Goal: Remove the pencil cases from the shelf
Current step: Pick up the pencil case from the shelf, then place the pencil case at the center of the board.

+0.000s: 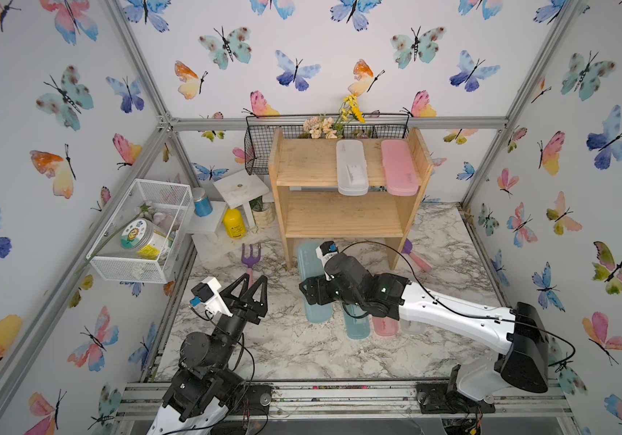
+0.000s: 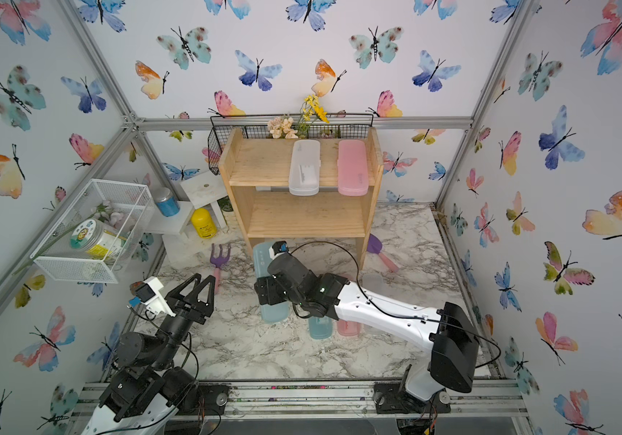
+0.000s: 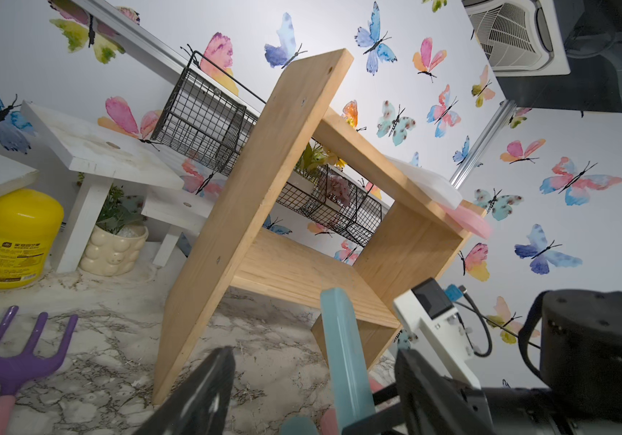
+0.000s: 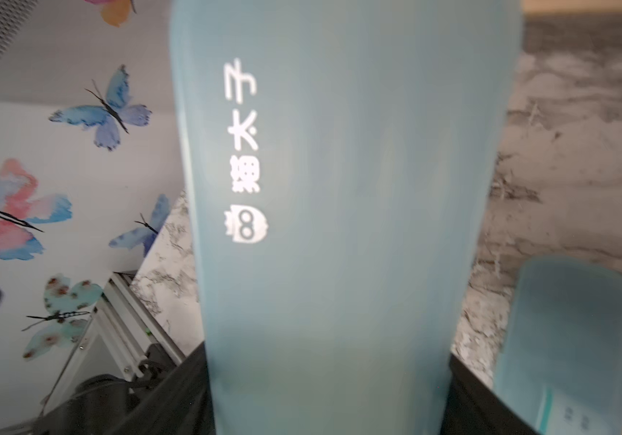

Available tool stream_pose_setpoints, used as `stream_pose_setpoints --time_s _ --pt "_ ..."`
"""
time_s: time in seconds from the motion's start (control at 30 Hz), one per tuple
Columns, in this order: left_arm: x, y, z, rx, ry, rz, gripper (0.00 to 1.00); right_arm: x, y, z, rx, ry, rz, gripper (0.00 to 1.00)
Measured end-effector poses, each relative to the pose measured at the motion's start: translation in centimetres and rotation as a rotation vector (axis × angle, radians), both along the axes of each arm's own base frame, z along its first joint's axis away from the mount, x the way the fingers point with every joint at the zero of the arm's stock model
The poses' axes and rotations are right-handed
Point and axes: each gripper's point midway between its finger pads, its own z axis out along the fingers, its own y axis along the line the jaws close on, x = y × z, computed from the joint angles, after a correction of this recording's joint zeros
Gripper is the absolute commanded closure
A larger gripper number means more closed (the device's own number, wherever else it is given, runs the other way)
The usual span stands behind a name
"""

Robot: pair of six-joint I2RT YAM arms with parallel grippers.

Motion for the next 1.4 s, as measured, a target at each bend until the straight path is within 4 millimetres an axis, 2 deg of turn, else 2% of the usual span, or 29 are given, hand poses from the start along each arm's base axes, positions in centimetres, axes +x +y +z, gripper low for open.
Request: stream_pose_setpoints --time_s 0.07,0.17,0.47,0.57,1.03,1.4 --pt "0.2 0.0 -0.7 0.003 0.023 0.002 0.27 -0.7 -1.2 -3.3 -0.06 0.053 -0.014 0.21" --pt "0.4 -0.2 -1.1 0.002 0.039 0.002 0.27 -1.4 -2.1 -6.6 -0.121 0.116 -0.028 0.2" --pt "1.2 -0.6 -2.1 0.001 0.093 0.0 0.27 -1.4 -1.7 -12.6 -0.226 0.212 -0.056 0.19" --pt "1.3 -0.7 -2.5 -0.002 0.103 -0.002 0.27 -1.2 -2.0 -13.9 -0.257 0.23 -0.071 0.19" --pt "1.5 -0.8 -3.4 -0.005 0.125 -0.002 0.26 2.4 -3.9 -15.4 -0.288 0.261 -0.165 0.16" --pt "1.5 -0.8 -3.4 -0.008 0.126 -0.003 0.26 3.1 -4.3 -15.4 -0.298 0.265 -0.18 0.15"
